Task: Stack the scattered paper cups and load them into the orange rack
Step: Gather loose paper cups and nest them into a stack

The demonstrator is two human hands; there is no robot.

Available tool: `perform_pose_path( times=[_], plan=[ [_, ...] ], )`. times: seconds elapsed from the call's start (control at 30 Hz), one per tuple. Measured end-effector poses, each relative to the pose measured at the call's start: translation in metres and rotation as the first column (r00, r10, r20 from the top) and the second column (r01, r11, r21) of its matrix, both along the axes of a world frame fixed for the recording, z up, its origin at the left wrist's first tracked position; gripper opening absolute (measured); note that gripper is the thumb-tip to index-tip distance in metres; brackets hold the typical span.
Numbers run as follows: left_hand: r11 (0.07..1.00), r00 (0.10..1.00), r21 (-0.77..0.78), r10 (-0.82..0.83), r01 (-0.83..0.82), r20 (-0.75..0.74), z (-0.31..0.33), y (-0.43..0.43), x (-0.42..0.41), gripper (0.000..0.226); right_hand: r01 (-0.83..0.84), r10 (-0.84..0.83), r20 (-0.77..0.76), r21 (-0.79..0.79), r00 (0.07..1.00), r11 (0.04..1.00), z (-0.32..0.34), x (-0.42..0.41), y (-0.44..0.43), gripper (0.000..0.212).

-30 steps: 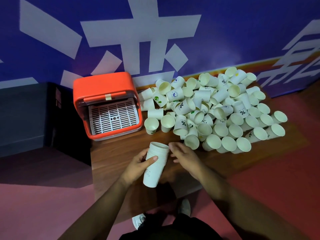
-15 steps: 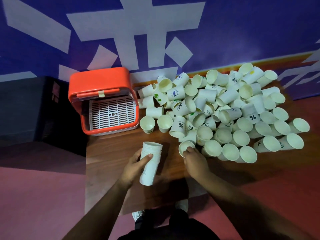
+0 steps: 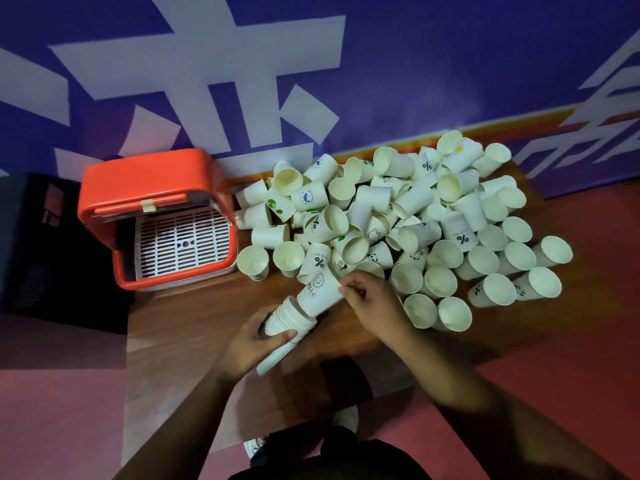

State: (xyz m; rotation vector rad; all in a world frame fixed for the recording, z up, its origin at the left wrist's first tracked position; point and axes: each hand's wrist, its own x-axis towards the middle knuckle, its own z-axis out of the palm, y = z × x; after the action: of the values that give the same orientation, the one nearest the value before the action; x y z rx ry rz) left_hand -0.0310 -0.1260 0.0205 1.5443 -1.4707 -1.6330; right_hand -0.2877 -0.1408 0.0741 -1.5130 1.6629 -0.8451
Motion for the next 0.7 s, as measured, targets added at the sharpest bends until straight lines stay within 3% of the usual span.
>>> perform_pose_path(
  times=[0.13, 0.27, 0.4, 0.5, 0.53, 0.63, 0.7],
  plan=[
    [0.998, 0.997, -0.003, -0.056, 0.056, -0.050, 0.000, -0.007, -0.015, 0.060, 0.030, -0.037, 0.077, 0.090, 0.996, 0.996, -0.005, -0.007, -0.001, 0.005],
    [0.999, 0.994, 0.016, -0.043, 0.045, -0.097, 0.001, -0.006, -0.026, 0.064, -0.042, 0.030, 0.078, 0.151, 0.996, 0.988, -0.011, -0.009, 0.008, 0.007],
    [0.999, 0.990, 0.037, -0.031, 0.037, -0.136, 0.005, -0.007, -0.041, 0.049, -0.160, 0.146, 0.078, 0.221, 0.986, 0.962, -0.019, -0.003, 0.018, 0.013],
    [0.995, 0.982, 0.094, 0.054, -0.037, -0.182, 0.009, -0.009, -0.046, 0.040, -0.060, 0.021, 0.168, 0.231, 0.986, 0.971, -0.023, -0.008, 0.020, 0.012],
    [0.993, 0.980, 0.109, 0.071, -0.051, -0.186, 0.008, -0.010, -0.047, 0.039, 0.004, -0.026, 0.119, 0.187, 0.993, 0.982, -0.027, -0.013, 0.020, 0.013],
    [0.990, 0.982, 0.135, 0.054, -0.029, -0.183, 0.007, -0.010, -0.046, 0.041, 0.087, -0.073, -0.227, 0.054, 0.971, 0.995, -0.042, -0.031, 0.022, 0.022],
    [0.990, 0.985, 0.142, 0.039, -0.014, -0.170, 0.006, -0.009, -0.045, 0.050, 0.049, -0.006, -0.396, 0.099, 0.918, 0.994, -0.051, -0.040, 0.024, 0.029]
  ],
)
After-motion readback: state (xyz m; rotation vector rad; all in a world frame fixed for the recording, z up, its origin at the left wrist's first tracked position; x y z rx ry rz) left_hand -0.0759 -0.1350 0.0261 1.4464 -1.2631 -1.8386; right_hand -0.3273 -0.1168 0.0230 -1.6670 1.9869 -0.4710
